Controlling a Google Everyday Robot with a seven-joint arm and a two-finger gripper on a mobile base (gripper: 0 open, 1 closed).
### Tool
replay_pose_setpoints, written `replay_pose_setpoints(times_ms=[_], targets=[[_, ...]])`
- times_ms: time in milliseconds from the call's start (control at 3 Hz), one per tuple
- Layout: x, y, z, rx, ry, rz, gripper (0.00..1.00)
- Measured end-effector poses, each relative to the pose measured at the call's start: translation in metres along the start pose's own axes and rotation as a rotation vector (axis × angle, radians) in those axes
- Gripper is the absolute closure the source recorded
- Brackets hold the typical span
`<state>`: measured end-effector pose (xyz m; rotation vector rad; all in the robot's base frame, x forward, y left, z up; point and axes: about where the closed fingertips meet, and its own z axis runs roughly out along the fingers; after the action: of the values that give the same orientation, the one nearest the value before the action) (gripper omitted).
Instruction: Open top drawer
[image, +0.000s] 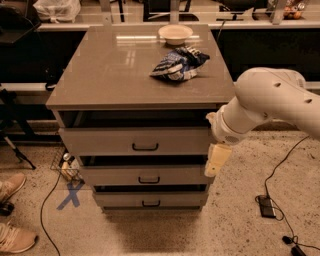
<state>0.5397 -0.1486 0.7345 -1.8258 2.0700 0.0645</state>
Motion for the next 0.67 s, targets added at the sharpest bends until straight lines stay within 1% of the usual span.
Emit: replay_pose_setpoints(times_ms=[333,667], targets=[[0.010,-0.009,0.025,0.000,0.016,0.000,0.00],[0.009,-0.024,0.049,-0.001,0.024,-0.020,0.00]])
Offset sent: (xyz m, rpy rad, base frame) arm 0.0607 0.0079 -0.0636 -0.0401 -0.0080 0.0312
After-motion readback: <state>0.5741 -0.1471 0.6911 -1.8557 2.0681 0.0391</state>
